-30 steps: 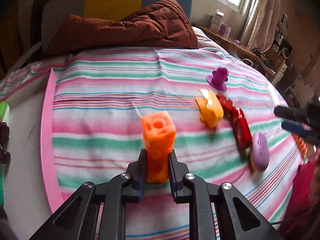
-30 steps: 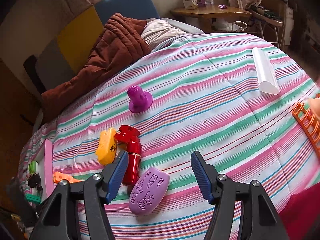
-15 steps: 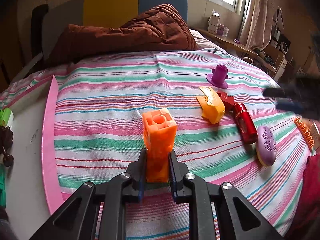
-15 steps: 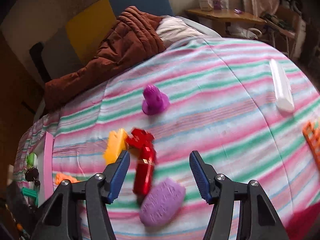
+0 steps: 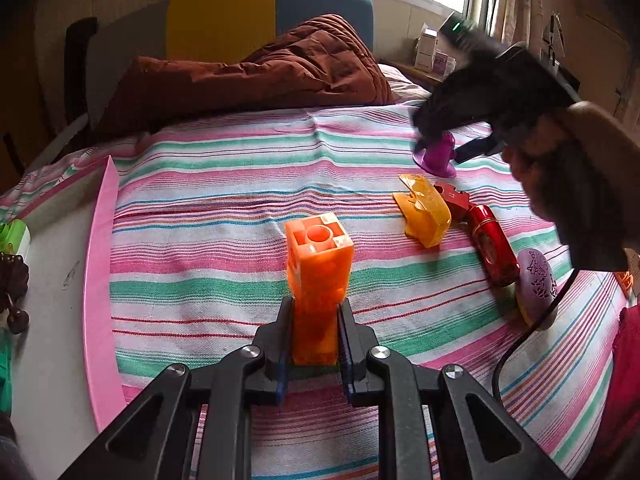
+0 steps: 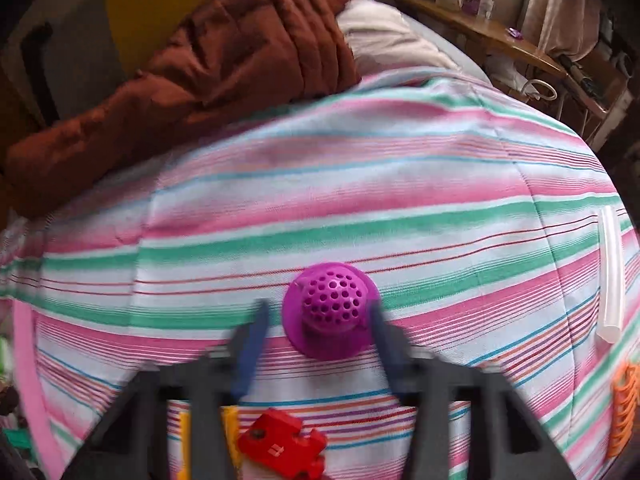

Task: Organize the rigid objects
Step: 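Hold the orange blocks raised in the left tool while the right tool grasps the purple suction-cup toy, then carry the orange blocks to the tray with the left tool while the right tool holds the purple toy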

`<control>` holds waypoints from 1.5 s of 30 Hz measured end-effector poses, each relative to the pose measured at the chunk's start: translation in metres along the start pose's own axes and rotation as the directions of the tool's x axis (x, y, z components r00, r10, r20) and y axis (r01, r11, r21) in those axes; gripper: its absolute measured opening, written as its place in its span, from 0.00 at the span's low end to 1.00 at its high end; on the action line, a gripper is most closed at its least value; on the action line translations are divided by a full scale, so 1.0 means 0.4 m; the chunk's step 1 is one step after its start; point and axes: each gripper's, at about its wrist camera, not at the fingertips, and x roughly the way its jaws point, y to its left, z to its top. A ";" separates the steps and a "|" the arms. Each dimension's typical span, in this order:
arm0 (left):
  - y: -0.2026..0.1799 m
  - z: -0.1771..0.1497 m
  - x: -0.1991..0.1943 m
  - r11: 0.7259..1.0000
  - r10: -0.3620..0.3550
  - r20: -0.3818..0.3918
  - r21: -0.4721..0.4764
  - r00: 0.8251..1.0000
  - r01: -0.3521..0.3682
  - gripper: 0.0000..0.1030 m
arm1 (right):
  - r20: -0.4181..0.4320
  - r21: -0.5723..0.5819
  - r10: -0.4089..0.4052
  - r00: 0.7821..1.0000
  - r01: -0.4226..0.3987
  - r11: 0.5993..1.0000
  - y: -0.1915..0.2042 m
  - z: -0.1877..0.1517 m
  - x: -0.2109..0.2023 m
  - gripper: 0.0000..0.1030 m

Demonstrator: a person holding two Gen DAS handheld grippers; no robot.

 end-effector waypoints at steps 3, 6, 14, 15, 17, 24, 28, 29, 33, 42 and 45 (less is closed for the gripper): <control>0.003 -0.001 0.000 1.000 -0.006 0.004 -0.005 1.000 0.006 0.18 | 0.071 -0.031 0.013 0.997 -0.011 0.999 0.001 -0.018 -0.047 0.30; 0.000 -0.002 -0.002 1.000 -0.001 0.007 0.000 1.000 0.001 0.18 | 0.149 -0.089 0.053 0.987 -0.040 0.995 0.006 -0.064 -0.147 0.30; -0.001 0.002 -0.008 1.000 0.006 0.004 0.002 1.000 -0.006 0.18 | 0.177 -0.198 0.193 0.965 -0.157 0.968 0.002 -0.289 -0.327 0.31; 0.001 0.004 -0.008 1.000 0.006 0.002 -0.001 1.000 -0.006 0.18 | 0.171 -0.199 0.202 0.964 -0.167 0.966 -0.002 -0.310 -0.325 0.31; 0.006 0.009 -0.013 1.000 0.008 -0.009 -0.015 1.000 -0.009 0.18 | 0.162 -0.203 0.212 0.964 -0.178 0.963 -0.006 -0.360 -0.323 0.31; 0.017 -0.001 -0.092 0.999 0.035 0.014 -0.033 0.999 -0.035 0.18 | 0.121 -0.247 0.293 0.948 -0.257 0.934 0.029 -0.418 -0.283 0.31; 0.016 -0.006 -0.165 0.998 0.048 0.054 -0.031 0.997 -0.046 0.18 | 0.094 -0.305 0.313 0.945 -0.272 0.913 0.070 -0.444 -0.270 0.31; 0.018 -0.007 -0.183 0.998 0.050 0.058 -0.037 0.997 -0.048 0.18 | 0.089 -0.323 0.305 0.948 -0.263 0.909 0.081 -0.451 -0.264 0.31; 0.032 -0.011 -0.228 0.997 0.060 0.066 -0.061 0.996 -0.056 0.18 | 0.076 -0.373 0.285 0.955 -0.238 0.897 0.114 -0.470 -0.247 0.31; 0.084 -0.026 -0.293 0.989 0.116 0.070 -0.102 0.991 -0.109 0.18 | 0.069 -0.406 0.267 0.961 -0.217 0.888 0.140 -0.484 -0.230 0.31; 0.100 -0.034 -0.311 0.986 0.135 0.074 -0.108 0.988 -0.126 0.18 | 0.067 -0.406 0.264 0.962 -0.216 0.888 0.145 -0.486 -0.226 0.31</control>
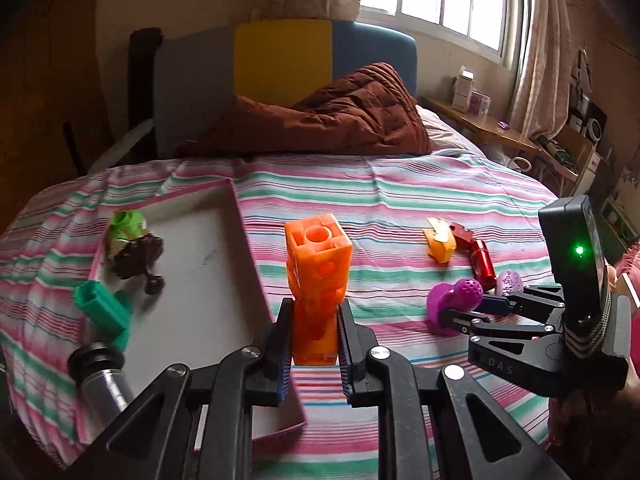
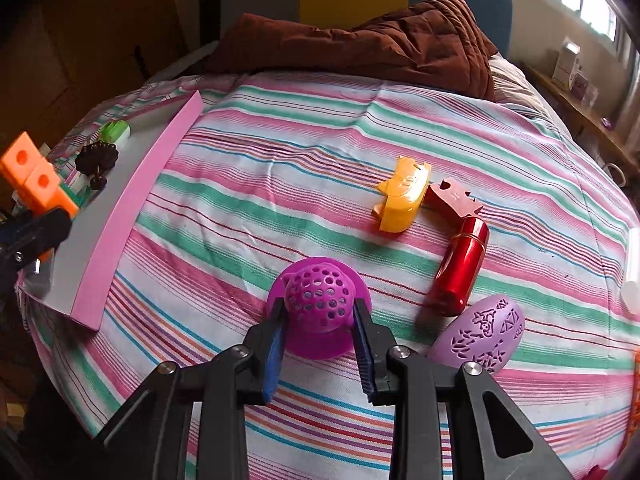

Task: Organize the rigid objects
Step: 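Carry the orange blocks to the tray with the left tool while the right tool holds the purple toy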

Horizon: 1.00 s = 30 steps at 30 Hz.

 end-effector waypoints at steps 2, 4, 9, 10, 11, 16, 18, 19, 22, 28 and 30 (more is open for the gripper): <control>0.014 -0.004 -0.006 1.000 0.009 -0.003 -0.008 1.000 -0.009 0.18 | -0.002 -0.003 -0.003 1.000 0.003 1.000 0.002 -0.001 0.004 0.31; 0.026 -0.009 -0.009 1.000 0.019 -0.004 -0.015 1.000 -0.019 0.18 | -0.005 -0.006 -0.006 1.000 0.006 1.000 0.006 -0.003 0.005 0.31; 0.056 -0.020 -0.011 0.999 0.037 -0.014 -0.033 0.999 -0.038 0.18 | -0.005 -0.002 -0.006 1.000 0.006 1.000 0.007 -0.005 0.008 0.31; 0.062 -0.022 -0.012 0.998 0.040 -0.016 -0.037 0.999 -0.041 0.18 | -0.006 -0.003 -0.007 1.000 0.007 1.000 0.008 -0.004 0.008 0.31; 0.065 -0.025 -0.012 0.998 0.041 -0.018 -0.039 0.999 -0.042 0.18 | -0.006 -0.003 -0.008 1.000 0.008 1.000 0.009 -0.004 0.010 0.31; 0.085 -0.031 -0.016 0.997 0.051 -0.022 -0.054 0.998 -0.053 0.18 | -0.008 0.001 -0.008 1.000 0.008 1.000 0.007 -0.003 0.008 0.31; 0.093 -0.032 -0.016 0.997 0.055 -0.023 -0.058 0.998 -0.056 0.18 | -0.008 0.002 -0.009 1.000 0.009 1.000 0.009 -0.001 0.007 0.31; 0.096 -0.033 -0.016 0.997 0.053 -0.026 -0.059 0.998 -0.054 0.18 | -0.009 0.002 -0.009 1.000 0.009 1.000 0.009 -0.001 0.007 0.31; 0.105 -0.036 -0.013 0.996 0.054 -0.034 -0.070 0.998 -0.057 0.18 | -0.009 0.001 -0.009 1.000 0.009 1.000 0.009 -0.001 0.005 0.31; 0.121 -0.041 -0.010 0.995 0.057 -0.046 -0.082 0.997 -0.060 0.18 | -0.009 0.001 -0.010 1.000 0.010 1.000 0.007 -0.001 0.007 0.31; 0.126 -0.042 -0.008 0.995 0.055 -0.051 -0.084 0.997 -0.059 0.18 | -0.009 0.002 -0.009 1.000 0.009 1.000 0.006 0.000 0.008 0.31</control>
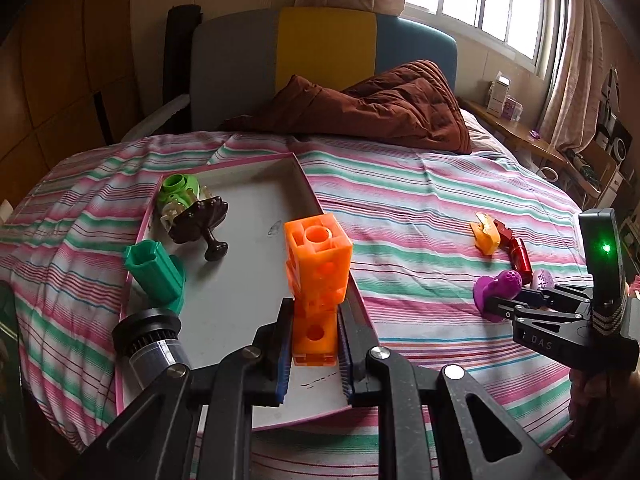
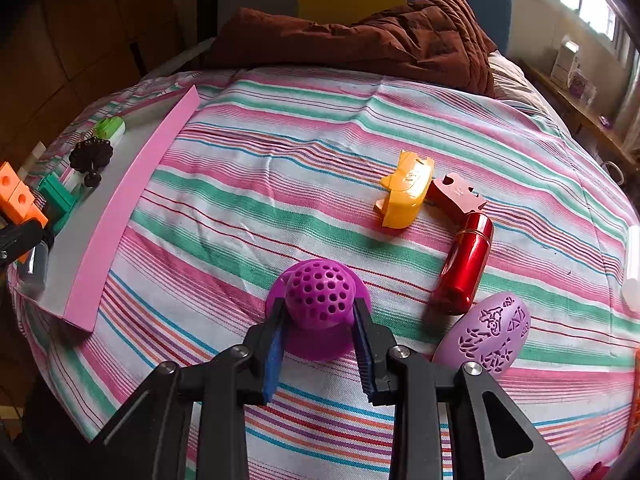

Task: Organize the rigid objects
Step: 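Carry the orange blocks to the tray with the left tool while the right tool holds the purple toy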

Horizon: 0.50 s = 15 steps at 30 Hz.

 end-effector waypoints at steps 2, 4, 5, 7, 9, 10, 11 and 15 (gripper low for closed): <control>0.010 0.003 0.002 1.000 -0.014 -0.012 -0.011 1.000 0.014 0.18 | 0.000 0.003 0.001 1.000 -0.001 1.000 0.000 0.000 0.001 0.31; 0.023 0.014 0.000 1.000 -0.020 -0.010 -0.023 1.000 0.019 0.18 | -0.001 0.004 0.002 1.000 -0.002 1.000 -0.002 0.000 0.002 0.31; 0.032 0.022 -0.001 0.999 -0.023 -0.008 -0.030 1.000 0.023 0.18 | -0.001 0.005 0.003 1.000 -0.003 1.000 -0.004 0.000 0.003 0.31; 0.058 0.047 -0.005 0.998 -0.046 -0.005 -0.048 0.999 0.045 0.18 | -0.002 0.008 0.003 1.000 -0.003 1.000 -0.005 0.000 0.002 0.31; 0.087 0.078 -0.004 0.996 -0.062 0.002 -0.071 0.998 0.062 0.18 | -0.002 0.008 0.003 1.000 -0.003 1.000 -0.004 0.000 0.003 0.31; 0.102 0.094 -0.001 0.994 -0.066 0.005 -0.086 0.998 0.066 0.18 | -0.003 0.009 0.004 1.000 -0.004 1.000 -0.004 0.000 0.004 0.31; 0.121 0.117 0.007 0.992 -0.076 0.002 -0.102 0.997 0.075 0.18 | -0.004 0.009 0.004 1.000 -0.004 1.000 -0.006 0.001 0.005 0.31; 0.170 0.191 0.048 0.985 -0.101 0.000 -0.141 0.995 0.100 0.18 | -0.006 0.010 0.007 1.000 -0.007 1.000 -0.007 0.003 0.008 0.31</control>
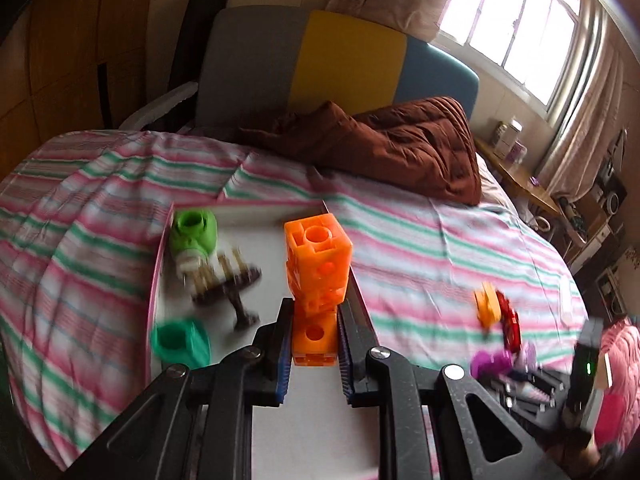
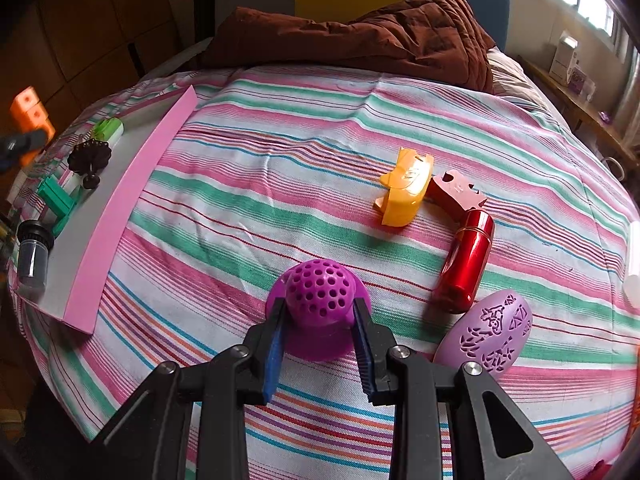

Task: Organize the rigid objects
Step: 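Carry the orange blocks to the tray with the left tool while the right tool holds the purple toy, then lower the orange blocks into the tray and open the left tool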

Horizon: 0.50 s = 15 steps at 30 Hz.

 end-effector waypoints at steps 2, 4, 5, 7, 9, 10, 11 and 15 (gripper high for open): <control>0.012 0.037 0.032 1.000 -0.017 -0.015 -0.016 1.000 0.017 0.18 | 0.000 0.002 0.001 1.000 -0.001 1.000 0.000 0.000 0.001 0.31; 0.016 0.069 0.066 0.999 -0.034 -0.025 -0.028 0.999 0.034 0.18 | 0.000 0.004 0.003 1.000 -0.003 1.000 -0.001 -0.001 0.001 0.31; 0.017 0.086 0.088 0.999 -0.031 -0.034 -0.027 0.999 0.030 0.18 | 0.000 0.007 0.005 1.000 -0.005 1.000 -0.002 -0.002 0.001 0.31; 0.012 0.106 0.128 0.999 -0.034 -0.060 -0.007 0.998 0.034 0.18 | -0.001 0.010 0.007 1.000 -0.007 1.000 -0.004 -0.002 0.001 0.31; 0.012 0.118 0.171 1.000 -0.010 -0.088 -0.003 0.996 0.010 0.18 | -0.001 0.013 0.010 1.000 -0.010 1.000 -0.006 -0.003 0.002 0.31; 0.013 0.121 0.193 1.000 -0.015 -0.109 -0.005 0.994 0.014 0.18 | -0.001 0.014 0.011 1.000 -0.011 1.000 -0.005 -0.003 0.002 0.31; 0.016 0.121 0.217 1.000 -0.006 -0.128 -0.009 0.992 0.005 0.18 | -0.002 0.016 0.013 1.000 -0.013 1.000 -0.007 -0.003 0.002 0.31; 0.027 0.111 0.287 0.998 0.066 -0.184 0.011 0.981 -0.065 0.20 | -0.002 0.023 0.017 1.000 -0.017 1.000 -0.007 -0.001 0.003 0.31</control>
